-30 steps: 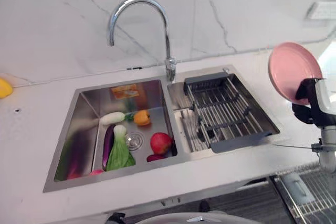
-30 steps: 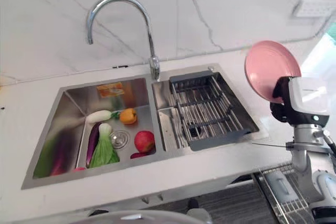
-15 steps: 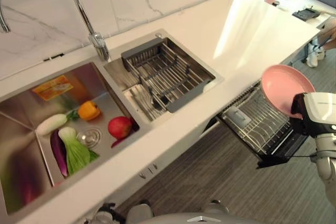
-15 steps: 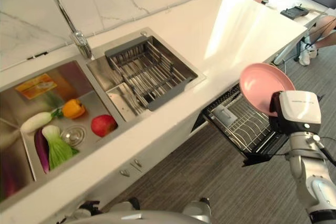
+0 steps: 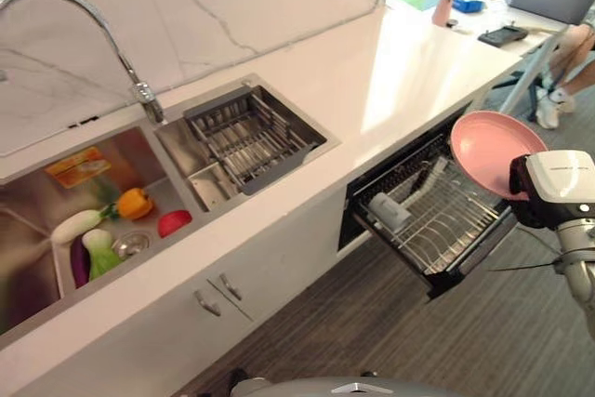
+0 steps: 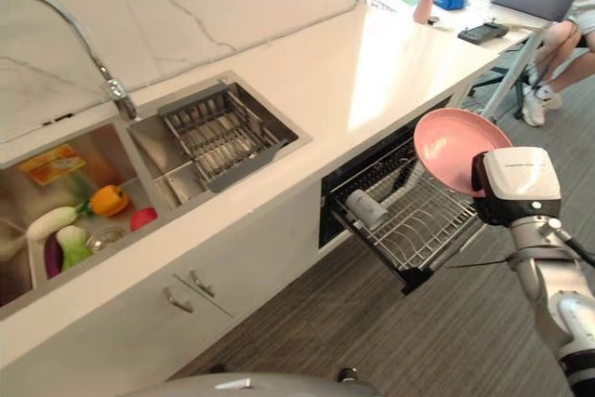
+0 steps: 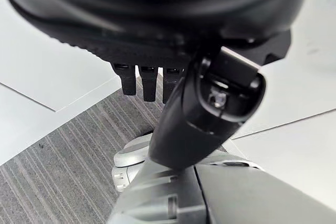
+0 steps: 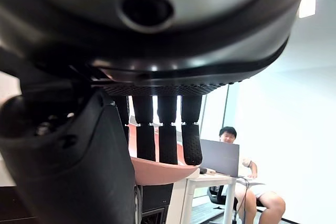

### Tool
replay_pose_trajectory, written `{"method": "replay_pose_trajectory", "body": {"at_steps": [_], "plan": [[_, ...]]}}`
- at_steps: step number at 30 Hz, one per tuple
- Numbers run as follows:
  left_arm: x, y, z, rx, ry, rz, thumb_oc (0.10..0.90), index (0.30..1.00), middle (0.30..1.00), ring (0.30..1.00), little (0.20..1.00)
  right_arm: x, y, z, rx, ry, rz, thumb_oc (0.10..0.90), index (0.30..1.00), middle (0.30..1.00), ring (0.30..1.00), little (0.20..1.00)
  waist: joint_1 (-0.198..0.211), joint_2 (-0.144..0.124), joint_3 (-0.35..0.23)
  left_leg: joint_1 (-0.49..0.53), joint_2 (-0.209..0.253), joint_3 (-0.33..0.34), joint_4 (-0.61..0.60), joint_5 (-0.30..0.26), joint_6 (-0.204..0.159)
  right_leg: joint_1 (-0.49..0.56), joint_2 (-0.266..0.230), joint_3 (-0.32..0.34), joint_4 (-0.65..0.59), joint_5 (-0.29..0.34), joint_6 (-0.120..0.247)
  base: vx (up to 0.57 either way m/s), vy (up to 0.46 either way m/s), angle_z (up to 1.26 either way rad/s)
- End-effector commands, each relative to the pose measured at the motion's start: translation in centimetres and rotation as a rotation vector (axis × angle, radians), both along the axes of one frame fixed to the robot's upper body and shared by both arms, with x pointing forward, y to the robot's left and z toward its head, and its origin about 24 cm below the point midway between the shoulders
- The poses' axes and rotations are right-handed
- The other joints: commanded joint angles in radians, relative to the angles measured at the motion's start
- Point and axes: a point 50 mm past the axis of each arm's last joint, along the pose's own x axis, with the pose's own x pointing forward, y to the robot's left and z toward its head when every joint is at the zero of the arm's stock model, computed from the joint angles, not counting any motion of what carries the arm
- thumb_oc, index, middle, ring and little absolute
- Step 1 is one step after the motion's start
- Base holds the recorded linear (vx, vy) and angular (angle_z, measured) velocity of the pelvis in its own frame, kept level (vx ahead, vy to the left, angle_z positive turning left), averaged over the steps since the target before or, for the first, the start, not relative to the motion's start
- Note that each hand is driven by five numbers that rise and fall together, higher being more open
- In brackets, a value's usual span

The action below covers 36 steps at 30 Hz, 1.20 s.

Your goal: Place the dishes in the dishwasher.

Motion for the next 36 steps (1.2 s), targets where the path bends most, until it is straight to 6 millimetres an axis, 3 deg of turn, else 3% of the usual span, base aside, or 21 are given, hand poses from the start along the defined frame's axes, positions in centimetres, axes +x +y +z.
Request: {"method": "replay_pose_trajectory", "body": {"at_steps": [1, 5, 10, 15, 16, 19, 21, 25, 28, 31, 36], "plan": [[3.2, -0.8, 0.2, -0.036, -0.064, -0.104, 0.800, 0.900, 0.900, 0.900, 0.900, 1.8, 0.5, 5.0, -0.069, -0.199, 0.060, 0.400, 0.300, 0.300, 0.300, 0.300, 0.026, -0.046, -0.013, -0.010, -0.048, -0.020, -0.005, -0.063, 0.063, 0.050, -0.087, -0.041, 0.019, -0.154, 0.071, 0.03, 0.012, 0.37], [2.9, -1.3, 0.1, -0.067, -0.069, -0.125, 0.800, 0.900, 0.900, 0.900, 0.900, 1.6, -1.5, 3.5, -0.055, -0.112, -0.034, 0.400, 0.300, 0.300, 0.300, 0.300, 0.016, -0.027, -0.015, -0.007, -0.071, -0.019, -0.030, -0.069, 0.071, 0.038, -0.104, -0.049, 0.019, -0.133, 0.080, 0.04, 0.038, 0.13], [3.3, -1.4, 0.1, -0.082, -0.091, -0.125, 0.800, 0.900, 0.900, 0.900, 0.900, 1.6, -3.6, 3.2, -0.071, -0.099, -0.143, 0.400, 0.300, 0.300, 0.300, 0.300, 0.014, -0.010, 0.000, -0.028, -0.098, -0.018, -0.030, -0.076, 0.077, 0.009, -0.130, -0.047, 0.019, -0.113, 0.090, 0.01, 0.037, 0.02], [3.3, -1.4, 0.1, -0.081, -0.094, -0.122, 0.800, 0.900, 0.900, 0.900, 0.900, 1.7, -3.9, 3.3, -0.070, -0.099, -0.158, 0.400, 0.300, 0.300, 0.300, 0.300, 0.014, -0.004, 0.000, -0.033, -0.104, -0.019, -0.030, -0.078, 0.079, 0.003, -0.135, -0.047, 0.019, -0.110, 0.092, -0.01, 0.032, 0.00], [3.2, -1.4, 0.2, -0.082, -0.107, -0.106, 0.800, 0.900, 0.900, 0.900, 0.900, 1.6, -4.9, 3.6, -0.081, -0.087, -0.204, 0.400, 0.300, 0.300, 0.300, 0.300, 0.020, 0.029, 0.029, -0.050, -0.138, -0.026, -0.029, -0.086, 0.089, -0.015, -0.168, -0.049, 0.019, -0.093, 0.104, -0.09, 0.177, 0.00], [3.8, -2.1, 0.2, -0.103, -0.129, -0.118, 0.800, 0.900, 0.900, 0.900, 0.900, 3.4, -5.1, 6.0, -0.165, -0.101, -0.200, 0.400, 0.300, 0.300, 0.300, 0.300, 0.025, 0.068, 0.062, -0.117, -0.183, -0.029, -0.026, -0.077, 0.096, -0.085, -0.225, -0.053, 0.027, -0.056, 0.121, -0.17, 0.204, 0.01], [4.0, -2.2, 0.2, -0.119, -0.149, -0.103, 0.800, 0.900, 0.900, 0.900, 0.900, 4.1, -4.7, 6.5, -0.183, -0.104, -0.183, 0.400, 0.300, 0.300, 0.300, 0.300, 0.023, 0.079, 0.070, -0.123, -0.194, -0.023, -0.021, -0.078, 0.101, -0.090, -0.242, -0.055, 0.035, -0.046, 0.124, 0.00, 0.131, 0.23], [3.4, -1.5, 0.2, -0.102, -0.129, -0.095, 0.800, 0.900, 0.900, 0.900, 0.900, 4.7, -5.4, 7.0, -0.195, -0.069, -0.199, 0.400, 0.300, 0.300, 0.300, 0.300, 0.032, 0.073, 0.079, -0.141, -0.221, -0.028, -0.007, -0.082, 0.108, -0.099, -0.275, -0.063, 0.054, -0.032, 0.135, 0.02, 0.093, 0.12], [2.9, -1.4, 0.1, -0.099, -0.111, -0.088, 0.800, 0.900, 0.900, 0.900, 0.900, 5.4, -4.7, 7.5, -0.201, -0.082, -0.173, 0.400, 0.300, 0.300, 0.300, 0.300, 0.033, 0.067, 0.082, -0.152, -0.229, -0.028, -0.004, -0.085, 0.111, -0.110, -0.291, -0.062, 0.063, -0.026, 0.137, 0.00, 0.075, 0.09], [4.5, -1.5, 0.4, -0.114, -0.180, -0.050, 0.800, 0.900, 0.900, 0.900, 0.900, 5.9, -5.1, 7.3, -0.154, -0.087, -0.204, 0.400, 0.300, 0.300, 0.300, 0.300, 0.041, 0.060, 0.115, -0.189, -0.240, -0.039, 0.010, -0.084, 0.115, -0.137, -0.306, -0.063, 0.073, -0.013, 0.142, -0.03, 0.042, 0.05], [4.5, -1.6, 0.4, -0.108, -0.182, -0.049, 0.800, 0.900, 0.900, 0.900, 0.900, 6.3, -5.4, 7.0, -0.105, -0.098, -0.240, 0.400, 0.300, 0.300, 0.300, 0.300, 0.050, 0.050, 0.124, -0.208, -0.265, -0.036, 0.009, -0.087, 0.122, -0.158, -0.341, -0.065, 0.076, 0.008, 0.152, 0.00, 0.054, 0.09]]}}
